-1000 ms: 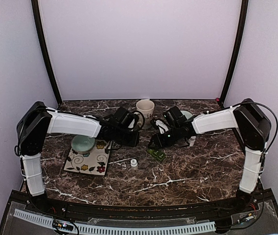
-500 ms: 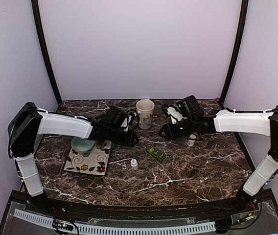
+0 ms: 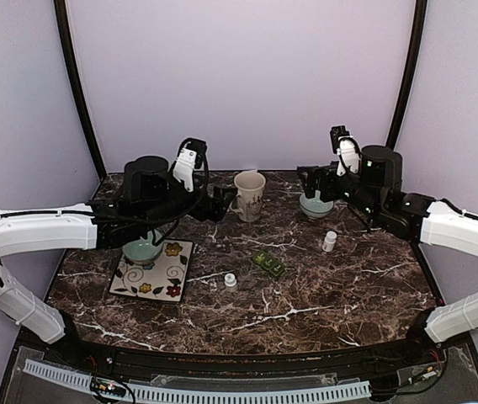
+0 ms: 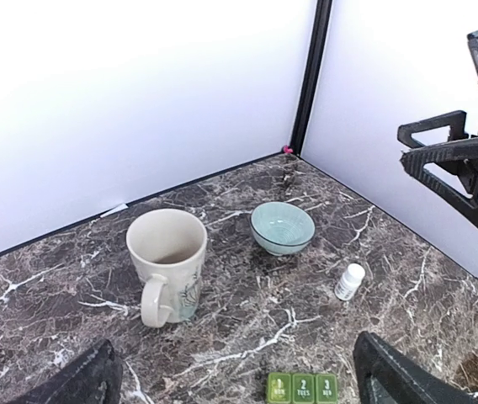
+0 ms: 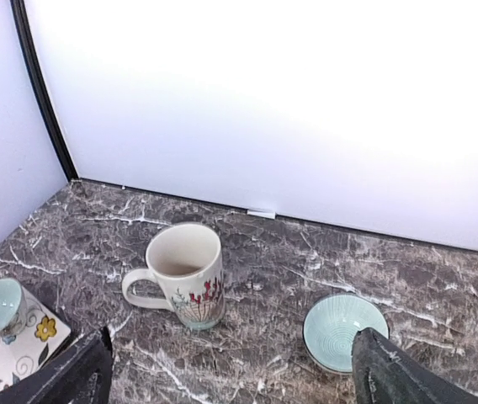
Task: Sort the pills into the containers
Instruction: Close the lid of the pill container.
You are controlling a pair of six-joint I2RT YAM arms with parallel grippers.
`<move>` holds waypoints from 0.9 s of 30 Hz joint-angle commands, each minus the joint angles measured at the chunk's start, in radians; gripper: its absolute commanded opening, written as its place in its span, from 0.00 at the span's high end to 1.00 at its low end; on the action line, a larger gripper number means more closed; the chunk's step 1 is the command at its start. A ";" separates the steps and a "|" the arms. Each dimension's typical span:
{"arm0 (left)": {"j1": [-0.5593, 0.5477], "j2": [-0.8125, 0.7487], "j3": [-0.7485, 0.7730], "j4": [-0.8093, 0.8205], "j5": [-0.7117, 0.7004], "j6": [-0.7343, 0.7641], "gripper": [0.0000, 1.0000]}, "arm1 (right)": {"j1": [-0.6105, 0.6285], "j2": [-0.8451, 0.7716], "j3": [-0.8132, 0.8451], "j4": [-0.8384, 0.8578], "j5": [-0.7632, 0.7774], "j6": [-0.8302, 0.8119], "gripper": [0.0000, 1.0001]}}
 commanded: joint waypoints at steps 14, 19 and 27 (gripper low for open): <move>0.134 0.074 0.010 -0.089 0.279 -0.107 0.13 | 0.056 0.158 0.045 -0.223 -0.111 0.154 0.19; 0.118 0.100 -0.015 -0.095 0.296 -0.122 0.14 | 0.080 0.218 0.006 -0.248 -0.147 0.267 0.20; 0.060 0.202 0.044 -0.191 0.284 -0.062 0.14 | 0.098 0.302 -0.035 -0.257 -0.175 0.358 0.19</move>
